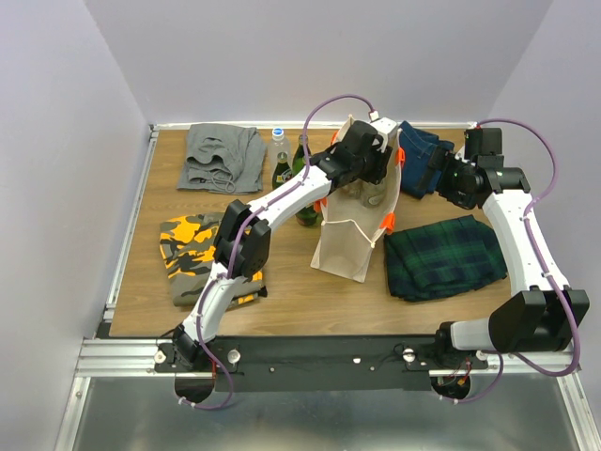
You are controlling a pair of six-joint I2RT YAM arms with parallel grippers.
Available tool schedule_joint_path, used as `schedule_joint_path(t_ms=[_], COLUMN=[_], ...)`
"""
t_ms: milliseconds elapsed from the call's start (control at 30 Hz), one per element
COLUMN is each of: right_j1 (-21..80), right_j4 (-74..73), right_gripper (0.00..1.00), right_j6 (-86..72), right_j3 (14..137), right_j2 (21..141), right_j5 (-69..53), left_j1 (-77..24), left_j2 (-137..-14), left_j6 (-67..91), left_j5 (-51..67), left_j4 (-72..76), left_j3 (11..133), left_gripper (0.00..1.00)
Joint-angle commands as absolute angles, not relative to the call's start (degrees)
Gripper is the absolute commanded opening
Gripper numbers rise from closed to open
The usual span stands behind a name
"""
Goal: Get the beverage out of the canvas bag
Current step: Take out the drink from the canvas bag.
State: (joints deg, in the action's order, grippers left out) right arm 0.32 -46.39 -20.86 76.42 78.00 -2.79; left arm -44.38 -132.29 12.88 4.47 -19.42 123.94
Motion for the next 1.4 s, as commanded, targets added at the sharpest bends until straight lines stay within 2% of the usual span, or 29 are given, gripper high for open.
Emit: schedule_joint_path(t_ms=[0,67,167,433,533,1000,1367], right_j1=[0.2,0.3,0.3,0.3,0.2,0.3,0.2], right_j4=[-47.1,-47.0,-47.1,-46.9,-46.9,-46.9,-47.1], right_gripper=[1.0,1.0,1.0,1.0,1.0,1.0,1.0], right_j6=[-19.7,-19.7,-19.7,-19.6,-19.7,-19.6,-19.8], right_j3=[76.7,77.0,77.1,76.6,76.3,76.2,76.2], right_j2=[78.1,78.2,78.2,78.0,77.9,77.9,77.8], right_j5=[-1.7,-1.8,-1.8,-1.8,-1.8,-1.8,-1.8], left_j1=[-44.9,-44.9,-44.9,-44.9,-44.9,-44.9,-44.9], left_j2=[-131.9,-131.7,-131.7,-131.7,-131.9,-132.5,-133.9], left_j6=[12.4,12.4,12.5,12.5,12.7,13.4,14.1], left_j5=[3.8,3.7,3.6,3.3,3.2,3.3,4.1], left_j4=[-19.2,-19.2,-19.1,-19.0,-18.9,-17.7,-17.8], left_j3=[123.3,123.0,122.7,122.3,122.3,124.4,126.3], left_gripper=[0.49,0.43,0.42,0.61,0.65,0.66,0.62])
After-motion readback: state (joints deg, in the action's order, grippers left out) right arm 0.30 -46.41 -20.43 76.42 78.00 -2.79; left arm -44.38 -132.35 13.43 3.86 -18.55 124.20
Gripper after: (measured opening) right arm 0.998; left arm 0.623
